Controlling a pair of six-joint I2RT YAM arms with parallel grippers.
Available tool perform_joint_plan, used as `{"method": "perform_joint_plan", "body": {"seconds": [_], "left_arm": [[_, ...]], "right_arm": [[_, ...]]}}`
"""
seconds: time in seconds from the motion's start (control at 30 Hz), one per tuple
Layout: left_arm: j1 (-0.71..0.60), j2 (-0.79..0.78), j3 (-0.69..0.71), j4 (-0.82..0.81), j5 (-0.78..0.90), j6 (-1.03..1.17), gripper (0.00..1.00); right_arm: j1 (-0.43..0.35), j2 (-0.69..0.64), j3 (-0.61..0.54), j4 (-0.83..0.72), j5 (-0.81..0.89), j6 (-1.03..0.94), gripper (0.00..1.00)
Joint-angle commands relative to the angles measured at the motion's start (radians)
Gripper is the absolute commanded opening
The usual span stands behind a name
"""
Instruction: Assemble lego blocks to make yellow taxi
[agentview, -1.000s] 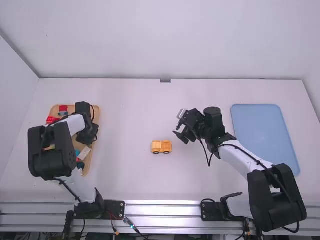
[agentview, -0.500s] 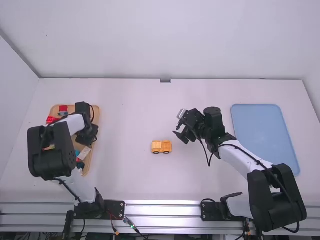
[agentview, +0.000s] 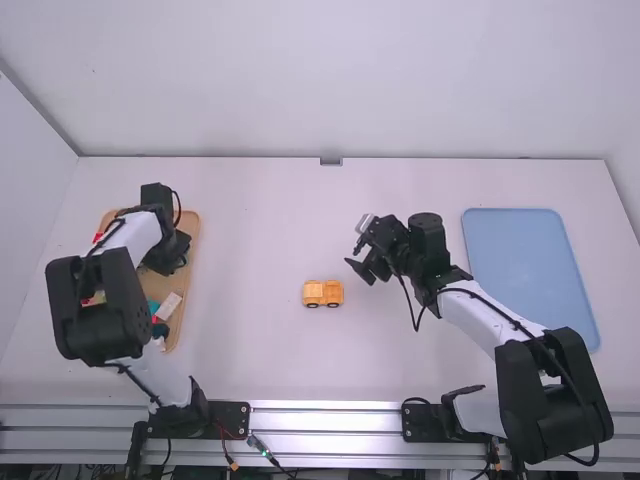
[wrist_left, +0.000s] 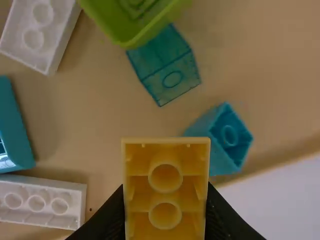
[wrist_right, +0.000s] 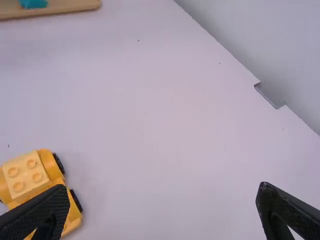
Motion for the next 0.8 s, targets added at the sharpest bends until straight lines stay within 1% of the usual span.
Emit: {"method": "perform_joint_plan", "body": {"seconds": [0.0, 0.07, 0.1, 0.23, 0.3, 0.37, 0.4, 0.47, 0.5, 0.53, 0.63, 0.7, 0.77], "left_arm": [[-0.003, -0.081, 0.011, 0.005, 0.015, 0.074, 0.22], [-0.018, -0.133, -0.003, 0.031, 0.055, 0.142, 0.22], [-0.018, -0.137, -0.005, 0.034, 0.058, 0.149, 0.22], [-0.051, -0.224, -0.056, 0.142, 0.207, 0.312, 0.2], [-0.087, -0.295, -0.117, 0.251, 0.344, 0.437, 0.19], [-0.106, -0.33, -0.154, 0.311, 0.409, 0.496, 0.19], [-0.123, -0.364, -0.195, 0.373, 0.481, 0.55, 0.21], [-0.14, -0.393, -0.234, 0.433, 0.568, 0.622, 0.23], [-0.156, -0.415, -0.267, 0.483, 0.657, 0.69, 0.25], [-0.165, -0.426, -0.283, 0.508, 0.71, 0.727, 0.26], [-0.21, -0.448, -0.337, 0.597, 0.934, 0.853, 0.24], [-0.229, -0.448, -0.348, 0.615, 1.013, 0.903, 0.24], [-0.259, -0.448, -0.36, 0.626, 1.107, 0.978, 0.23]], "right_arm": [[0.001, -0.016, 0.02, 0.023, -0.008, 0.106, 0.99], [0.001, -0.016, 0.02, 0.069, -0.016, 0.197, 0.99], [0.001, -0.016, 0.02, 0.072, -0.018, 0.204, 0.99], [-0.003, -0.006, 0.02, 0.145, -0.072, 0.321, 0.99], [-0.024, 0.027, 0.026, 0.204, -0.138, 0.412, 0.99], [-0.041, 0.059, 0.038, 0.233, -0.196, 0.448, 0.99], [-0.058, 0.095, 0.054, 0.266, -0.273, 0.476, 0.99], [-0.071, 0.135, 0.074, 0.309, -0.365, 0.502, 0.99], [-0.081, 0.175, 0.093, 0.356, -0.449, 0.542, 0.99], [-0.086, 0.199, 0.105, 0.385, -0.492, 0.565, 0.99], [-0.098, 0.322, 0.177, 0.521, -0.697, 0.664, 0.99], [-0.097, 0.38, 0.215, 0.598, -0.791, 0.723, 0.99], [-0.078, 0.46, 0.272, 0.716, -0.886, 0.848, 0.99]]}}
